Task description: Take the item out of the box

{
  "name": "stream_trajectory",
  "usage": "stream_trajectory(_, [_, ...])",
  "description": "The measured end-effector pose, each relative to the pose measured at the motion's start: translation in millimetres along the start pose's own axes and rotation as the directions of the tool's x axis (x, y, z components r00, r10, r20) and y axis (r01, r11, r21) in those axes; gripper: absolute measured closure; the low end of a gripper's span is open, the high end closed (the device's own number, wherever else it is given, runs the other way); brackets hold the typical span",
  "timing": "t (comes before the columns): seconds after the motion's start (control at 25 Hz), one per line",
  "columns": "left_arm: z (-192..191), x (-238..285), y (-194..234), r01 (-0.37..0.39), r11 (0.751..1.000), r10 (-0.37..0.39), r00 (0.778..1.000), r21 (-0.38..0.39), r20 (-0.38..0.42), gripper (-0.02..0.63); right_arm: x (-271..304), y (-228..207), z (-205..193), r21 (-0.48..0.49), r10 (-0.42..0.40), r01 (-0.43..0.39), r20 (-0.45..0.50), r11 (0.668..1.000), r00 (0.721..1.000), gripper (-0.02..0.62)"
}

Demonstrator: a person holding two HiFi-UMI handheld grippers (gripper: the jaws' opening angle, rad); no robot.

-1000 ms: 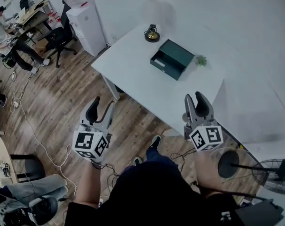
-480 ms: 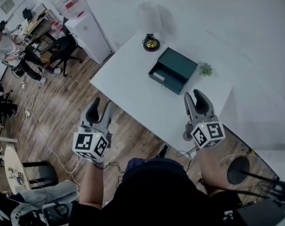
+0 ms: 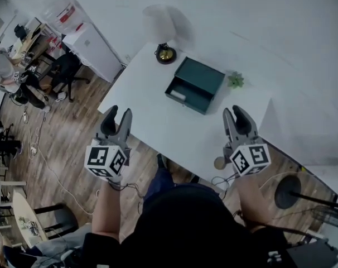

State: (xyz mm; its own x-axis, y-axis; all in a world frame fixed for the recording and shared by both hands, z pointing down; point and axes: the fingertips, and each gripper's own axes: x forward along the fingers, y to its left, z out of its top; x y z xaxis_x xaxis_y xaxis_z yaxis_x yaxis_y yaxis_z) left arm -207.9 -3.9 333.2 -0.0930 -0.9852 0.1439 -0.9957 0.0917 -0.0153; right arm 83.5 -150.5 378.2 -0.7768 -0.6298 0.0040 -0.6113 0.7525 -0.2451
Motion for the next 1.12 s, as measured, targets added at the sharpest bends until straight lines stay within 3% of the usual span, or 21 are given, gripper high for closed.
stream_trajectory(0.16, [-16, 46, -4, 0.100, 0.995, -0.101, 0.994, -0.014, -0.041, 0.433, -3, -23, -7, -0.018, -0.087, 0.087, -0.007, 0.996, 0.996, 0.471])
stream_trajectory(0.36, [-27, 113, 8, 0.229, 0.973, -0.231, 0.970, -0.027, -0.075, 0.436, 18, -37, -13, -0.011, -0.208, 0.208, -0.036, 0.978, 0.978, 0.474])
stream_trajectory(0.48, [-35, 155, 23, 0.314, 0.949, -0.315, 0.943, -0.029, -0.104, 0.436, 36, -34, -14, -0.025, -0.262, 0.261, -0.057, 0.965, 0.963, 0.474])
stream_trajectory(0.56, [-48, 184, 29, 0.390, 0.921, -0.389, 0.910, -0.019, -0.143, 0.436, 47, -34, -18, -0.035, -0.302, 0.301, -0.069, 0.953, 0.951, 0.477])
stream_trajectory(0.68, [-80, 218, 26, 0.541, 0.841, -0.526, 0.816, -0.006, -0.238, 0.436, 54, -35, -31, -0.028, -0.377, 0.376, -0.096, 0.926, 0.921, 0.480])
stream_trajectory(0.84, [-124, 247, 10, 0.720, 0.694, -0.677, 0.650, -0.006, -0.346, 0.436, 62, -30, -46, 0.018, -0.440, 0.445, -0.125, 0.895, 0.889, 0.500])
stream_trajectory(1.0, [-155, 259, -13, 0.835, 0.550, -0.753, 0.491, -0.009, -0.438, 0.436, 61, -29, -61, 0.065, -0.499, 0.511, -0.143, 0.857, 0.855, 0.506])
stream_trajectory(1.12, [-174, 270, -33, 0.885, 0.465, -0.766, 0.410, 0.014, -0.495, 0.436, 57, -27, -73, 0.045, -0.521, 0.534, -0.165, 0.844, 0.838, 0.506])
